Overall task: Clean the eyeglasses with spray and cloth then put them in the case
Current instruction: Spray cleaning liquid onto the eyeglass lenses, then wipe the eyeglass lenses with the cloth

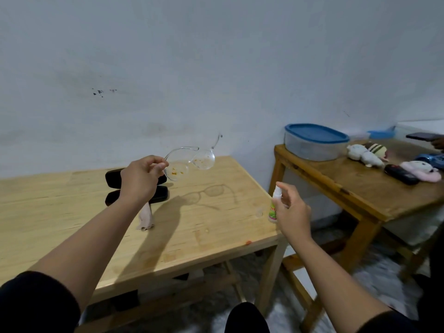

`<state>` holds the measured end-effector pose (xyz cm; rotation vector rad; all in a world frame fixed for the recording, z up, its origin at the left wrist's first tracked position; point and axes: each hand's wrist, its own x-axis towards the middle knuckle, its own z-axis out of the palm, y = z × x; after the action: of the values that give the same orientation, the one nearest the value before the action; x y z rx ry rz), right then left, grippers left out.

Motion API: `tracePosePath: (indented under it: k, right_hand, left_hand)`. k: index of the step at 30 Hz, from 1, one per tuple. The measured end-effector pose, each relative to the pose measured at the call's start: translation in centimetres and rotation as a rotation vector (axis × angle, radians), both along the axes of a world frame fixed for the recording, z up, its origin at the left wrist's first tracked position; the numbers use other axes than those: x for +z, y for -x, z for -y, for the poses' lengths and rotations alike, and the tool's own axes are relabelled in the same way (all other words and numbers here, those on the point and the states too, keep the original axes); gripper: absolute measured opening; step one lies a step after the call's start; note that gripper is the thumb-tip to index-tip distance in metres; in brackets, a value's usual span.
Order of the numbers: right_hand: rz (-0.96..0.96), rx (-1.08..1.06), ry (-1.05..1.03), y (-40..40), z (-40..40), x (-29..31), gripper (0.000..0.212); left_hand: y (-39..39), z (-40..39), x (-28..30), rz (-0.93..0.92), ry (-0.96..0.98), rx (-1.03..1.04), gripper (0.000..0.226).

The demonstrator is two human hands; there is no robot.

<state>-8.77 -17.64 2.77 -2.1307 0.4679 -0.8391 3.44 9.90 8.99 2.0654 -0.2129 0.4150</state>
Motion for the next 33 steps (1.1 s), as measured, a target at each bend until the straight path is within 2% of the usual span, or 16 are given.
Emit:
tracePosePath:
  k: [9, 14, 22, 33]
  right_hand:
    - [-0.021, 0.046, 0.015, 0.0, 0.7, -0.1, 0.038]
    - [-0.081, 0.103, 0.169, -0.5, 0.7, 0.9, 0.055]
    - [-0.293, 0.151, 0.536, -3.0, -1.4, 4.7, 0.048]
    - [-0.350, 0.368, 0.650, -10.0, -10.5, 4.3, 0.048]
  left_hand:
    - [0.1, -0.3, 0.1, -0.005, 0.003, 0.021, 0.014]
    - [0.6, -0.6, 1.1, 0.026, -0.034, 0.036, 0.017]
    - [1.2, -2.4, 2.8, 0.032, 0.014, 0.046, 0.017]
    - [1.4, -10.6, 3.6, 0.034, 0.044, 0.204, 0.015]
